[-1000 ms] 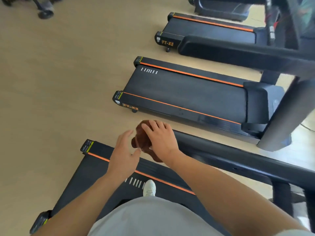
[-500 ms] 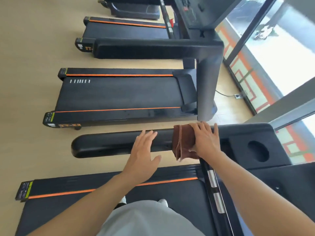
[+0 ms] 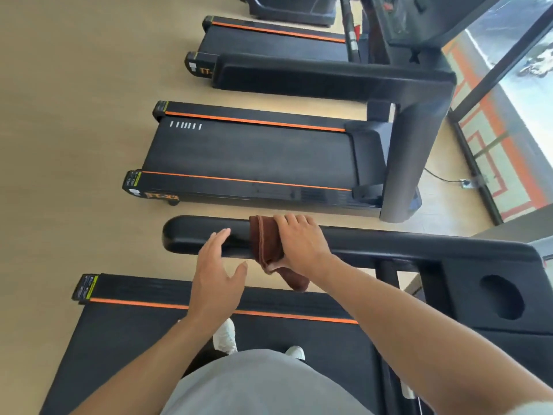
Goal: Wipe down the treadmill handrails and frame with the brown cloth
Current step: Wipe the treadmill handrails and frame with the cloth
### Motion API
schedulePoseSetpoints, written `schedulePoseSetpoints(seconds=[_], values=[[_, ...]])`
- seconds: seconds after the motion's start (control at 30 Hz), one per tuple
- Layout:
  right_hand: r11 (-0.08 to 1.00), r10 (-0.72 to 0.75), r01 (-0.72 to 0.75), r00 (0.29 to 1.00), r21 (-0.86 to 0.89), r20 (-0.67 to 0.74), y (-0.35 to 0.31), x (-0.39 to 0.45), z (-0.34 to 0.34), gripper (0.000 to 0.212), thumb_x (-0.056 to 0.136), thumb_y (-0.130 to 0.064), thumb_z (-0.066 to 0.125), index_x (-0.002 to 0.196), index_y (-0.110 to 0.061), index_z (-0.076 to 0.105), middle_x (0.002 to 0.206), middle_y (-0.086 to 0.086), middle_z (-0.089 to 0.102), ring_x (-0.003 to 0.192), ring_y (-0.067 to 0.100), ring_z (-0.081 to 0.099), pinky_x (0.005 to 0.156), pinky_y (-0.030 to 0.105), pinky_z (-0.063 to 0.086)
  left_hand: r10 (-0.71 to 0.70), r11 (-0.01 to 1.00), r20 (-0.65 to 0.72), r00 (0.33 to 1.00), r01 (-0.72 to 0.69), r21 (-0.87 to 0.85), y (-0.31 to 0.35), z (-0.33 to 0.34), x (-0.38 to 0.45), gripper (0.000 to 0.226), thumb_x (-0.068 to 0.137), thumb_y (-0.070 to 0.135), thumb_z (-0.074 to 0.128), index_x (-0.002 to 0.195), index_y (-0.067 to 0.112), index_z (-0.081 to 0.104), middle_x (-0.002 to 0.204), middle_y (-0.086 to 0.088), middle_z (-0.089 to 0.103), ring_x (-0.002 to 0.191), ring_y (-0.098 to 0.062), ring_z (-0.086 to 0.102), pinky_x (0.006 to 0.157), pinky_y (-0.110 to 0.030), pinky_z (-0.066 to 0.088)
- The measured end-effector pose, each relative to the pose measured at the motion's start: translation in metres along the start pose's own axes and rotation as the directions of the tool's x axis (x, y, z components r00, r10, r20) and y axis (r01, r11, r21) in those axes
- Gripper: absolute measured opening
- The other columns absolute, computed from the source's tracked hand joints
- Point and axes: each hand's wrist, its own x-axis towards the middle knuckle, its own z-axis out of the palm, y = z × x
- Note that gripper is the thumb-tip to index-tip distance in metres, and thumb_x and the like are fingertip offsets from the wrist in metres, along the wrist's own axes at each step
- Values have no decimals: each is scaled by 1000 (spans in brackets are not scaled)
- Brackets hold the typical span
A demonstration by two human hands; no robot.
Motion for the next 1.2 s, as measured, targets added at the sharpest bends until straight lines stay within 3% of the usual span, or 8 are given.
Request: schedulePoseSetpoints(seconds=[0.2,0.33,0.47,0.57,0.7,0.87,1.03,1.2], values=[[996,-80,73,983,-50,-166,-91,31,25,93,81,-56,80,150,-13,34,141,11,54,129,33,51,117,50,37,-43,999,-63,997,43,-4,-17,-29,-1,67,93,16,69,150,29,36,155,7,39,145,-12,33,117,-32,30],[984,-179,172,959,-52,-218,-88,37,32,89,89,-53,72,155,-11,30,148,14,49,135,34,48,119,49,35,-8,1000,-26,1000,9,29,-25,-39,9,69,92,17,70,151,28,34,157,6,36,147,-11,29,114,-25,26],[968,-253,245,944,-62,-211,-68,28,29,75,98,-41,62,158,-12,29,158,14,44,145,32,42,123,47,30,132,990,92,987,-136,30,-15,-33,23,70,92,15,70,151,29,34,158,9,34,147,-9,29,120,-37,35],[985,-153,166,960,37,-234,-41,4,26,68,97,-36,59,157,-15,34,161,9,42,149,28,38,125,46,26,235,969,204,950,-246,29,3,-19,34,71,90,14,72,151,28,37,158,10,35,147,-9,30,122,-40,32],[976,200,-166,939,143,-279,28,-47,19,70,84,-33,69,148,-12,49,151,6,53,144,25,44,126,42,21,369,918,375,851,-397,-1,33,16,41,70,89,14,72,150,26,38,154,9,40,144,-10,34,121,-39,32],[774,634,-610,744,173,-212,127,-121,6,65,88,-29,57,151,-17,45,159,3,45,151,21,34,129,39,12,492,823,552,674,-566,-43,75,77,30,69,92,21,69,151,31,35,158,15,34,150,-4,22,125,-35,22],[538,842,-813,533,221,-89,204,-178,1,66,95,-19,45,160,-17,32,169,6,27,157,20,20,130,42,4,586,693,620,523,-719,-49,114,141,12,69,93,21,66,154,25,33,157,19,27,150,4,9,123,-16,-3],[254,950,-921,294,297,101,296,-227,1,68,99,-25,44,162,-12,22,171,10,18,158,26,15,129,43,4,549,661,640,537,-748,60,151,190,4,71,95,27,64,157,22,28,164,11,22,154,-7,10,122,-22,-5]])
